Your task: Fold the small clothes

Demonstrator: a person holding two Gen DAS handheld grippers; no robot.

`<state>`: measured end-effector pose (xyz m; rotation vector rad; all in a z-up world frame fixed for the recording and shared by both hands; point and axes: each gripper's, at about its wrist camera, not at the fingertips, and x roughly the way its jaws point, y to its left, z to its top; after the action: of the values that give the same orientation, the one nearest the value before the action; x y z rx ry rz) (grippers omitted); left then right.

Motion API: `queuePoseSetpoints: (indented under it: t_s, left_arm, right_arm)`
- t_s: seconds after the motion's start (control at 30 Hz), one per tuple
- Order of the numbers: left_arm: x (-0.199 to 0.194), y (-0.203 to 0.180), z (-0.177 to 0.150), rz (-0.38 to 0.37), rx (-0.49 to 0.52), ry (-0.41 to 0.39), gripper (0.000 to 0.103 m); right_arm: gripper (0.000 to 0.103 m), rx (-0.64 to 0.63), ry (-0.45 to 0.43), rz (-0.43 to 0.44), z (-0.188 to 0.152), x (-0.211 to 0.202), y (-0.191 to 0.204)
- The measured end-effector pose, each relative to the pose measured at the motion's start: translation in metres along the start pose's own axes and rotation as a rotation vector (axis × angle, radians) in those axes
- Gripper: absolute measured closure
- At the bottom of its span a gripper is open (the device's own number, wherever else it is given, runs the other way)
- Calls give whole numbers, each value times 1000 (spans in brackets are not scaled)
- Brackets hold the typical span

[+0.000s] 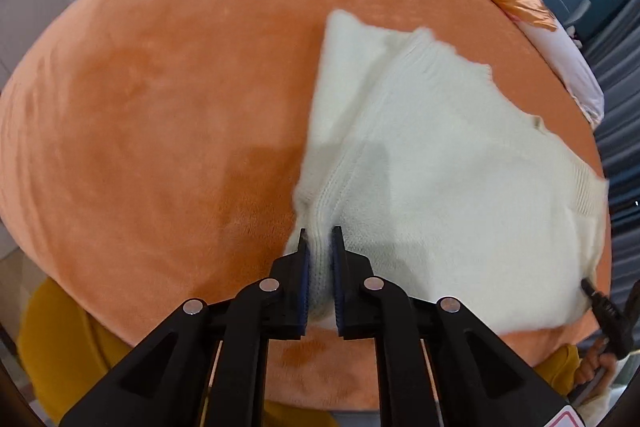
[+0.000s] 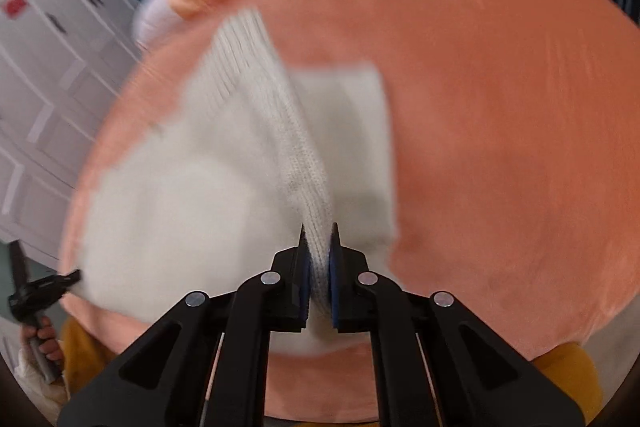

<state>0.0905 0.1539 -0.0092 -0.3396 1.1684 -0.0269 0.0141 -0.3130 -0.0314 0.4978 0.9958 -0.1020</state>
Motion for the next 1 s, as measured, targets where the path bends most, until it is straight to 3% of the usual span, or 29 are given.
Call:
queuePoseSetpoints:
  t_s: [0.07,0.2,0.27,0.33,0.37,0.53,0.6,0.63,0.67,0.7,0.8,0.93,1.0]
  left_arm:
    - [-13,-6,4,2,-19,-24,90]
    - [-41,-22,28,-48,3,-93,78]
    - [-44,-35,47,-48,39,-131,53]
    - [-33,-46,66,-63,56,-154,43]
    - [-22,-51,77,-48,62,-157,40]
    - [48,-55,113,-44,40,-25,37]
    - [62,-54,117,-53,18,-8,40]
    - [65,-54,117,-53,16,-19,50]
    - [63,-57,117,-59,29,-27,83]
    - [60,-59,117,-79,52,-28,96]
    - [35,-73,120,-106,90,-84,97]
    - [-27,-93,132,-133,150,-244,97]
    - [-38,-95,139,-107,146,-294,97]
  right_arm:
    - [93,-21,-25,-31,3,-5,8]
    - [65,-98,-105,-51,27,-21,32]
    - [60,-107,-136,-48,45,-19,39]
    - [45,-95,-156,-39,66,-6,41]
    - [43,-85,-153,-30,72,-1,41]
    - [43,18,-54,-6,101,50,37]
    - [43,25,-38,-27,103,64,40]
    - [60,14,-38,-23,100,65,41]
    - [75,-4,-40,-9,98,64,44]
    - [90,-26,-44,25,98,61,50]
    - [92,-99,-159,98,103,22,71]
    - [92,-93,-364,222,120,-44,83]
    - [92,-70,-404,213,127,-49,78]
